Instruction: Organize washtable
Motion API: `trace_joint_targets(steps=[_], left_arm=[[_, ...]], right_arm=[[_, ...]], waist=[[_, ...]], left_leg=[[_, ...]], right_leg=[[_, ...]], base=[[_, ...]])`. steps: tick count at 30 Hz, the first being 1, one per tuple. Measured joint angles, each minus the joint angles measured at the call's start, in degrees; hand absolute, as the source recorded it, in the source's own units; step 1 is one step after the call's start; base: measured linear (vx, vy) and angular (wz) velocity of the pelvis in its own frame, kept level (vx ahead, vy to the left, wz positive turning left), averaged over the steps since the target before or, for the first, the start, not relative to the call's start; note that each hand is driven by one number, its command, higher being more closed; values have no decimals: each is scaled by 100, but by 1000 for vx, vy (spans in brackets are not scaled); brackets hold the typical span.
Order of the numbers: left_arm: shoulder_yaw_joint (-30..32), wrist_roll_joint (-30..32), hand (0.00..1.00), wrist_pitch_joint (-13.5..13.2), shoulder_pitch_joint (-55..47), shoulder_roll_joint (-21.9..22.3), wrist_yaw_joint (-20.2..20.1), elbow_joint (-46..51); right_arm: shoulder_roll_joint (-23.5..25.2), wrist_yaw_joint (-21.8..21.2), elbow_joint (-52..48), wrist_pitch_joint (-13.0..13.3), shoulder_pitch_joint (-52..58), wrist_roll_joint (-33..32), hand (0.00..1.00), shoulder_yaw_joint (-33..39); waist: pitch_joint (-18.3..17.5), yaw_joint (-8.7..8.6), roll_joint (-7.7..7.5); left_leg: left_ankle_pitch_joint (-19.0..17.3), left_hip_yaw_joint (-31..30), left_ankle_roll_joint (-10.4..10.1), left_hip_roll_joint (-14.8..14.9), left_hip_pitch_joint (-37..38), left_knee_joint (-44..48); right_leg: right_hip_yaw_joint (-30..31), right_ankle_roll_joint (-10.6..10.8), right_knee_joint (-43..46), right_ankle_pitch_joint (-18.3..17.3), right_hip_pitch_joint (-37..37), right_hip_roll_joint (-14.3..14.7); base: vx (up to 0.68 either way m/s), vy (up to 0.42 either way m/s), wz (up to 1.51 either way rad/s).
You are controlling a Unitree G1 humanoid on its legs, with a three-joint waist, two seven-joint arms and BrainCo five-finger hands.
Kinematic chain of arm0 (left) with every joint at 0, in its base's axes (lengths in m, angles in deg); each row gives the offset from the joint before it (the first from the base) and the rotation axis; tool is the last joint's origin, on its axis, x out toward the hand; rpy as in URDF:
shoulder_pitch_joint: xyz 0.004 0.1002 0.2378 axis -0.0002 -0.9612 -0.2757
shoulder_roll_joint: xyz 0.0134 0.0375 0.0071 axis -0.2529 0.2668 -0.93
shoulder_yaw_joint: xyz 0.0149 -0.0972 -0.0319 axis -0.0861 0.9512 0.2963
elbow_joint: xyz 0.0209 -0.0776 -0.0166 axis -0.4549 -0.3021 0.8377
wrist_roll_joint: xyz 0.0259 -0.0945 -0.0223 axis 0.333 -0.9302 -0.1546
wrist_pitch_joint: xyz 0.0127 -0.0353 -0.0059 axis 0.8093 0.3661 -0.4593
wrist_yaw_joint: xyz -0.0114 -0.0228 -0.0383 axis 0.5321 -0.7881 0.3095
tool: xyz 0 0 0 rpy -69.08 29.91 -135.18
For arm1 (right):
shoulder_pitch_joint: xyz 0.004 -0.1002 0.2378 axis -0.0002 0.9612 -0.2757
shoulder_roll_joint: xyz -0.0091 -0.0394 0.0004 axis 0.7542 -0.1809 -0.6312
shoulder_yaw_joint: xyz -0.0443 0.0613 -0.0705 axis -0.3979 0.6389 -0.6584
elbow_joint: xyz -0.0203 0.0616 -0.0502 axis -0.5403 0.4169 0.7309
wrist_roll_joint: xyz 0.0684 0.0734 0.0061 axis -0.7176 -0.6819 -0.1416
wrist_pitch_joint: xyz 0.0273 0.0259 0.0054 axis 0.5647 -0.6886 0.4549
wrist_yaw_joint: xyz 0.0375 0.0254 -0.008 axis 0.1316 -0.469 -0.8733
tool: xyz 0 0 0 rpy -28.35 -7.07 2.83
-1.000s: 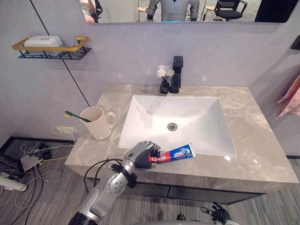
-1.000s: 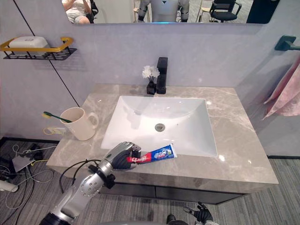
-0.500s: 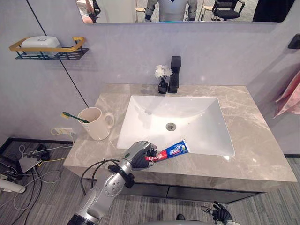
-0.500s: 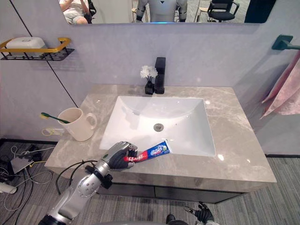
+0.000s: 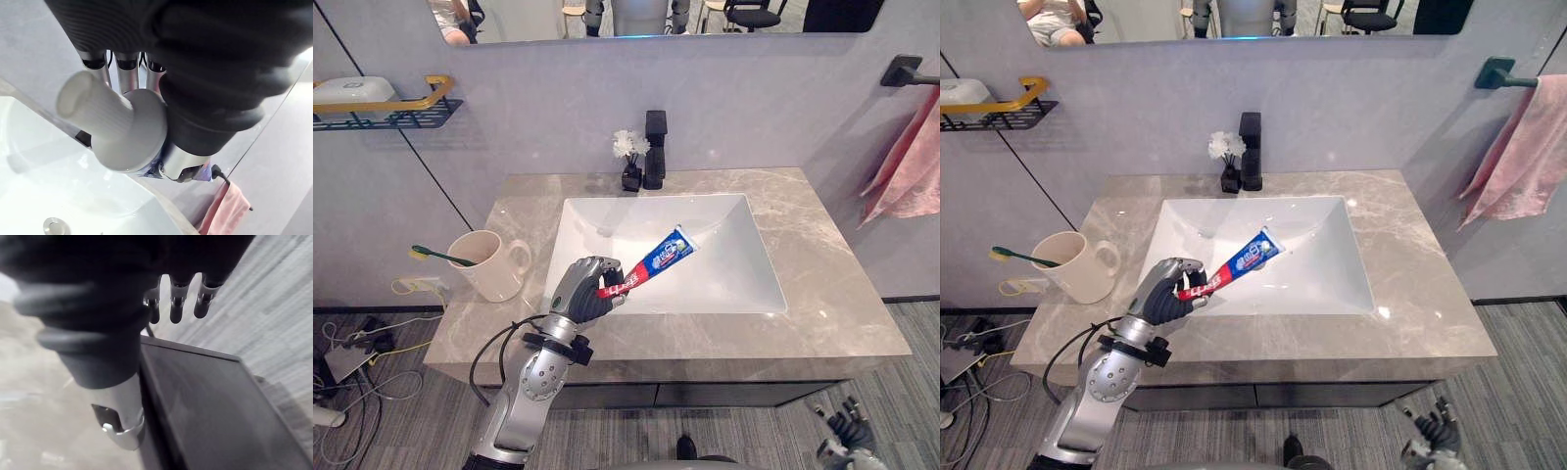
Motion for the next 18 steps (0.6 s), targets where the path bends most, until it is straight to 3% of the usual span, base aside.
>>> trace_joint_targets(steps=[5,9,14,18], left_arm=[[23,2,100,-61,-218,83,-59,211],[208,-1,100,-96,-406,195,-96,338],[166,-61,100,-129,-453,225,-309,365],[-63,-277,100,-213,-417,221,-319,401]], right_arm=[[-53,-206,-1748,-8,246,231,0,149],[-500,-529,-3157,51,260,380,0,179],[-845,-742,-4058,486,-559,59,0,-9],[-946,-712,-4115,798,-1355,-711,0,-1152]], waist=[[9,0,-33],[-36,-10,-21],[-89,-2,-90],[-105,31,-71]], left_leg=[[-70,129,-44,35,-27,26],[-61,222,-33,59,-95,81],[-66,197,-35,68,-100,74],[-62,3,-29,36,-146,120]], right_leg=[[87,3,-12,-2,-81,40],[187,-8,9,46,-198,78],[170,-8,10,47,-198,87],[-18,-3,10,43,-143,30]], base=[[-37,-6,-14],[26,-9,-15],[-4,0,1],[-22,1,22]])
